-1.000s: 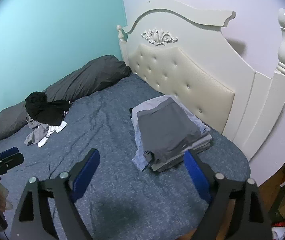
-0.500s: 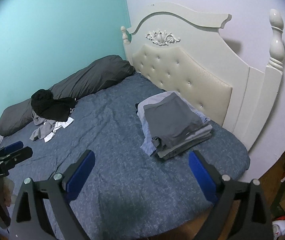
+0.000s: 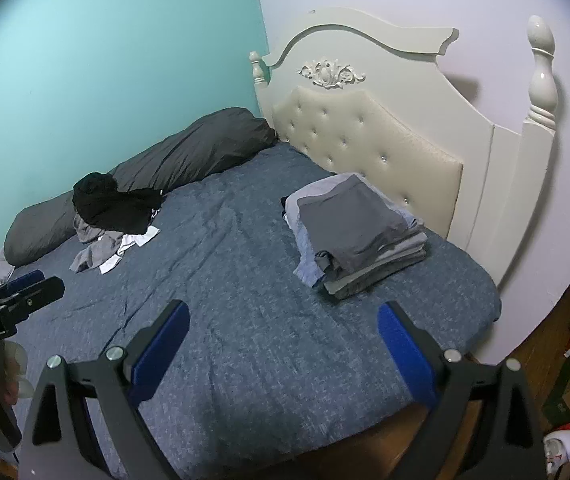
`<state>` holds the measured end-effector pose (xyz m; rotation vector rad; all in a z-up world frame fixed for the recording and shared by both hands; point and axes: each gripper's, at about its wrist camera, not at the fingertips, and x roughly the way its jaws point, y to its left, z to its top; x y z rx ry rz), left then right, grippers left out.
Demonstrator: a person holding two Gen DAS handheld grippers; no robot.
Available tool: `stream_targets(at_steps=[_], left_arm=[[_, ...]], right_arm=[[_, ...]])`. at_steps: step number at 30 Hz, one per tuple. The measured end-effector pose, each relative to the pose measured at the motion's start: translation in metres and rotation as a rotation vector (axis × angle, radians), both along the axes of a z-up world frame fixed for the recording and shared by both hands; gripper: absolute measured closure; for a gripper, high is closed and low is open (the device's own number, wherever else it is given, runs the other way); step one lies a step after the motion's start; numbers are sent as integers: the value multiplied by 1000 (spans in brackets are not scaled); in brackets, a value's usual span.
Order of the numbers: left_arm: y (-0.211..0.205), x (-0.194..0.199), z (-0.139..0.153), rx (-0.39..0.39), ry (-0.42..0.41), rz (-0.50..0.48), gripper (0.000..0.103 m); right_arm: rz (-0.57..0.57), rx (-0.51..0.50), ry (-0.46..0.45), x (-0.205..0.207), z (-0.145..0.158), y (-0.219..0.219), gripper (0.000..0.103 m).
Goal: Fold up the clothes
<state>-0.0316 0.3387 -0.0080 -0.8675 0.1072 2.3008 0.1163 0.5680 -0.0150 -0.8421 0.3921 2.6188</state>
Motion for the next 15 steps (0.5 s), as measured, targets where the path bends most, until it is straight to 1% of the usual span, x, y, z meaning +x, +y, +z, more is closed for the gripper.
stream_targets(at_steps=[15], left_arm=[[-20, 18, 1, -16, 13, 28, 0]], right_arm=[[18, 6, 25, 16, 6, -20, 7]])
